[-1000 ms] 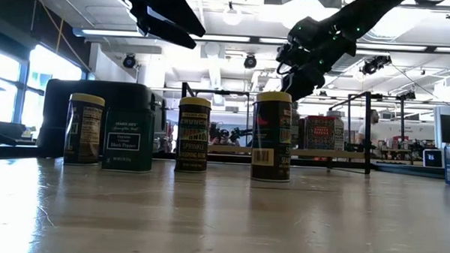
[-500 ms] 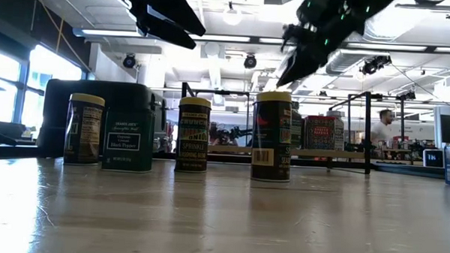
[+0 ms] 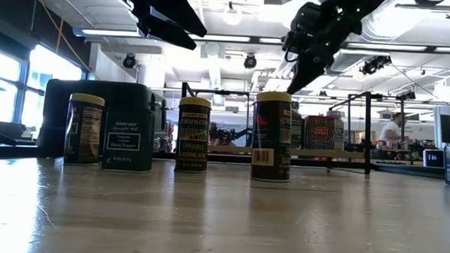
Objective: Shelf spices
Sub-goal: Put the green seasoning bottle on the shelf aligned with the other green seasoning bottles
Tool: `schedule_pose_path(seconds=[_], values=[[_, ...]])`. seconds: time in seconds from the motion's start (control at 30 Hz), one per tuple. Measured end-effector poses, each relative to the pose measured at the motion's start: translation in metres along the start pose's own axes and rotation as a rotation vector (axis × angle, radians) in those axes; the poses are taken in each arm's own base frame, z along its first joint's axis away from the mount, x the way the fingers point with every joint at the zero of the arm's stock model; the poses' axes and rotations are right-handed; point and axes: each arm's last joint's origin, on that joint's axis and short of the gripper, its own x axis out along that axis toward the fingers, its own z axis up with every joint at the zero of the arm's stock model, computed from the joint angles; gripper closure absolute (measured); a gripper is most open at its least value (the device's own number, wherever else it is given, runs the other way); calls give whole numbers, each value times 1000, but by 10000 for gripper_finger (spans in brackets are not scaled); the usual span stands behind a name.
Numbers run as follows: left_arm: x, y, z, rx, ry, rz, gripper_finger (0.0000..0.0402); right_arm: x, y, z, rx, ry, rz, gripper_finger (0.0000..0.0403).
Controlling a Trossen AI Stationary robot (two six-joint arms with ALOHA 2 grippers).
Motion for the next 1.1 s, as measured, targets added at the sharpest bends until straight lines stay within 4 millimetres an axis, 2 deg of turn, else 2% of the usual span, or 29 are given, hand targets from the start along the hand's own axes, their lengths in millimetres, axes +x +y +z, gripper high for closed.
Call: schedule_pose_path(seconds=[0.27, 0.57, 0.97, 1.1], values=[[0, -1, 0, -1, -2, -8, 100, 11, -5, -4, 52, 39, 3, 400], [0, -1, 0, -1, -1, -10, 100, 11, -6, -4, 173, 58, -51, 402], [0, -1, 0, -9, -1, -10, 100, 12, -6, -3, 237, 56, -65, 403], [0, -1, 0, -13, -1, -10, 100, 8, -6, 4, 234, 52, -73, 403]])
